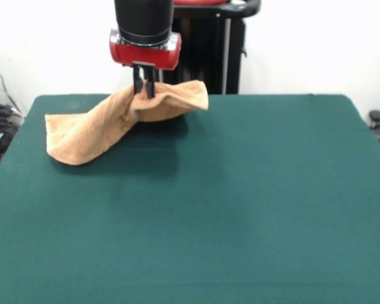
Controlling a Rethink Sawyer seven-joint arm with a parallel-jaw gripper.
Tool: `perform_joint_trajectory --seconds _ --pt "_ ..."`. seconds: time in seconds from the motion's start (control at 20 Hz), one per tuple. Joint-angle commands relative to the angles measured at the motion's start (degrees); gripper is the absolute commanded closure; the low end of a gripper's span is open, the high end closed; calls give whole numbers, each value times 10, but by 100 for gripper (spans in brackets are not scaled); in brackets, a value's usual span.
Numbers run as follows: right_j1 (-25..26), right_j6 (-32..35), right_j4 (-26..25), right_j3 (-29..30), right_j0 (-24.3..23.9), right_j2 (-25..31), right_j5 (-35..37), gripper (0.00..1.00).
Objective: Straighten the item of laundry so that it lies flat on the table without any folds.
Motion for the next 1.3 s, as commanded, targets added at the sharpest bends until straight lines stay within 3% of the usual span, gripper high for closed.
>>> perform_joint_trajectory --seconds 0.05,0.2,0.7,1.3 --pt "-12 24 9 70 10 32 9 100" --pt "-7 33 6 68 14 28 5 100" --pt "139 97 -4 16 33 31 -170 100" --pt "217 98 12 -15 42 12 -250 100"
